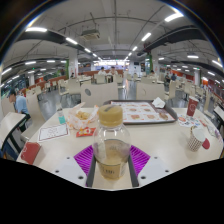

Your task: Pour water

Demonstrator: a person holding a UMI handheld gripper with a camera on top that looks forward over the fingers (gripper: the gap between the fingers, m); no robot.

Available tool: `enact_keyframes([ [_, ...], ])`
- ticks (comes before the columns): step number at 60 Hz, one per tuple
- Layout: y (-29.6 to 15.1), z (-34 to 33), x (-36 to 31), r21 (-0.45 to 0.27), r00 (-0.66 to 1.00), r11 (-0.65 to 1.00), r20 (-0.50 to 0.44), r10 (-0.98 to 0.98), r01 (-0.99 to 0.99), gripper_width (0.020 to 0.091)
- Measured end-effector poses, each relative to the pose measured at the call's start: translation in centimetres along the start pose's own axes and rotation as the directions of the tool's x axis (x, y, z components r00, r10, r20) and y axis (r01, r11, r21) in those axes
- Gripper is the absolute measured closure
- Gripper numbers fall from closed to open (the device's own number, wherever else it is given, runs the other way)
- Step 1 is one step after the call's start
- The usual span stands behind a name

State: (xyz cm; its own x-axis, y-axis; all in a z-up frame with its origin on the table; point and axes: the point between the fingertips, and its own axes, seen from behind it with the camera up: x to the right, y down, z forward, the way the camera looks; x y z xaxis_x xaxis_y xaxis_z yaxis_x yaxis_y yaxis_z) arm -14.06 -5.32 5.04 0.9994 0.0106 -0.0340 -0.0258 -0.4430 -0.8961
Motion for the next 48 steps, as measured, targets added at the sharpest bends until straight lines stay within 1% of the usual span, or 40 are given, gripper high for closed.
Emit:
enact_keyframes([
  [2, -0.2, 0.2, 0.0, 0.016, 1.000, 1.000, -0.004, -0.009, 0.009, 0.0589],
  [4, -0.3, 0.4, 0.0, 0.020, 1.000, 1.000, -0.002, -0.011, 0.011, 0.0611],
  [5, -0.3, 0.4, -0.1, 0.020, 1.000, 1.000, 0.001, -0.009, 0.009, 0.0611],
  [11, -0.4, 0.6, -0.1, 0.025, 1.000, 0.999, 0.002, -0.025, 0.025, 0.0696],
  [12, -0.4, 0.6, -0.1, 0.025, 1.000, 0.999, 0.001, -0.027, 0.027, 0.0694],
  [13, -0.4, 0.6, -0.1, 0.025, 1.000, 0.999, 0.004, -0.030, 0.030, 0.0720],
  [20, -0.5, 0.4, -0.1, 0.004, 0.998, 0.998, 0.012, -0.058, 0.058, 0.0720],
  [26, -2.6, -0.5, 0.4, 0.023, 1.000, 1.000, 0.027, 0.000, 0.000, 0.0720],
  [31, -5.6, -2.0, 1.1, 0.043, 0.988, 0.990, 0.085, 0.131, -0.135, 0.0721],
  [37, -9.8, -3.6, 2.9, 0.024, 0.897, 0.911, 0.189, 0.400, -0.411, 0.0719],
  [41, -12.4, -4.2, 4.7, -0.011, 0.767, 0.796, 0.261, 0.587, -0.605, 0.0720],
  [44, -13.9, -4.6, 6.7, -0.054, 0.633, 0.678, 0.310, 0.710, -0.733, 0.0721],
  [48, -15.7, -5.3, 9.2, -0.115, 0.434, 0.497, 0.345, 0.832, -0.860, 0.0721],
])
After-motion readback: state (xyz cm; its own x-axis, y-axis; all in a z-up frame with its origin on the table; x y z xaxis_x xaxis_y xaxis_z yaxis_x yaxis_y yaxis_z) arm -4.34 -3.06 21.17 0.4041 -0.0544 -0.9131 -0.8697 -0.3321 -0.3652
